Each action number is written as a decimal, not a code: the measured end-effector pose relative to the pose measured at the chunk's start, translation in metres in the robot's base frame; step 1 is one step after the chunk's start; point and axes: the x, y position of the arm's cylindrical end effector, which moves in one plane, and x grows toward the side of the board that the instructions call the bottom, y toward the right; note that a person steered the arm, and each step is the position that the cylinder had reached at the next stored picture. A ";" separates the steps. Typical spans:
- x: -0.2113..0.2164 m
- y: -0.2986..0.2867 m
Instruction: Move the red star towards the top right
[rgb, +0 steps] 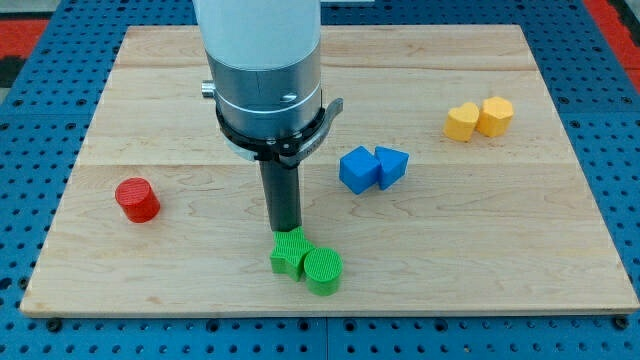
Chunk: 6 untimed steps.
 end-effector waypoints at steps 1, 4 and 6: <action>-0.001 -0.001; -0.104 -0.055; -0.185 -0.005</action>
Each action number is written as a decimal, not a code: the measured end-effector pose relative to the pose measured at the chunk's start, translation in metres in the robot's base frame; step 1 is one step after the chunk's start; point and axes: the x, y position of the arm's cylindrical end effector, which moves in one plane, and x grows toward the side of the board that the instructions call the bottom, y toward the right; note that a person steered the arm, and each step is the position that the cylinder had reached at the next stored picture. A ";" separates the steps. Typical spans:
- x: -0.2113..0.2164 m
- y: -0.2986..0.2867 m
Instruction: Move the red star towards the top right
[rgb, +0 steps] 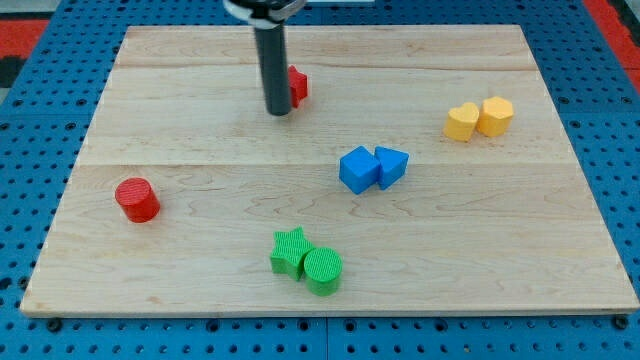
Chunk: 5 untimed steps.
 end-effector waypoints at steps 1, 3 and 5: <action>-0.027 -0.018; -0.050 0.042; -0.073 -0.029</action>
